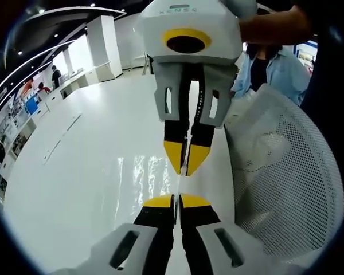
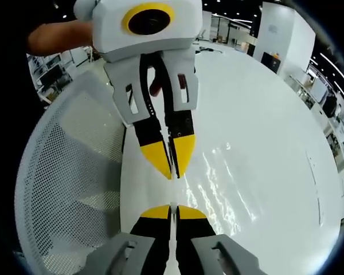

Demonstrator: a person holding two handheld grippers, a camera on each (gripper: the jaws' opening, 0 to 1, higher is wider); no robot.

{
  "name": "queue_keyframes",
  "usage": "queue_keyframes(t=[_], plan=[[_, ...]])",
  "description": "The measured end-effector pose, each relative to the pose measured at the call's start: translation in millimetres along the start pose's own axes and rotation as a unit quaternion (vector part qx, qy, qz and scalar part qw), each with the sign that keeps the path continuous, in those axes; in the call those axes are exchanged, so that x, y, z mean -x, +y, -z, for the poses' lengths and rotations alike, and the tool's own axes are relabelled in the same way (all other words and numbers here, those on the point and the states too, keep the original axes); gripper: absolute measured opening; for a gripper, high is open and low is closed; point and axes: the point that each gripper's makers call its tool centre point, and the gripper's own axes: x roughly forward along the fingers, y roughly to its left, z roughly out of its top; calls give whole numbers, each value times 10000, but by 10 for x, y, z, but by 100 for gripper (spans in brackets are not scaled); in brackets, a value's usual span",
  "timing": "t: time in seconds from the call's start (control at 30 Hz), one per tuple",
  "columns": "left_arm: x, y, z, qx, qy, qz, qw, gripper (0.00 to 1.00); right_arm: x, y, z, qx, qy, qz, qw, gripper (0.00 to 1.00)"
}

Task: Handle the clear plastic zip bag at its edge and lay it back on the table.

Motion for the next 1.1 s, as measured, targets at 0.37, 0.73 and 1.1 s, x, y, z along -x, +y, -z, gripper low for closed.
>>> queue_keyframes(t=[0.37, 0.73, 1.1], plan=[[5, -29, 34, -141, 65, 25, 9999, 0, 2, -4, -1, 2, -39, -27, 10000, 0], [2, -15, 38, -7, 76, -11, 10000, 0, 8, -19, -3, -14, -83, -6, 10000, 0], [-7, 18, 58, 34, 106, -9, 9999, 0, 31, -13, 17, -33, -26, 13, 10000, 0]])
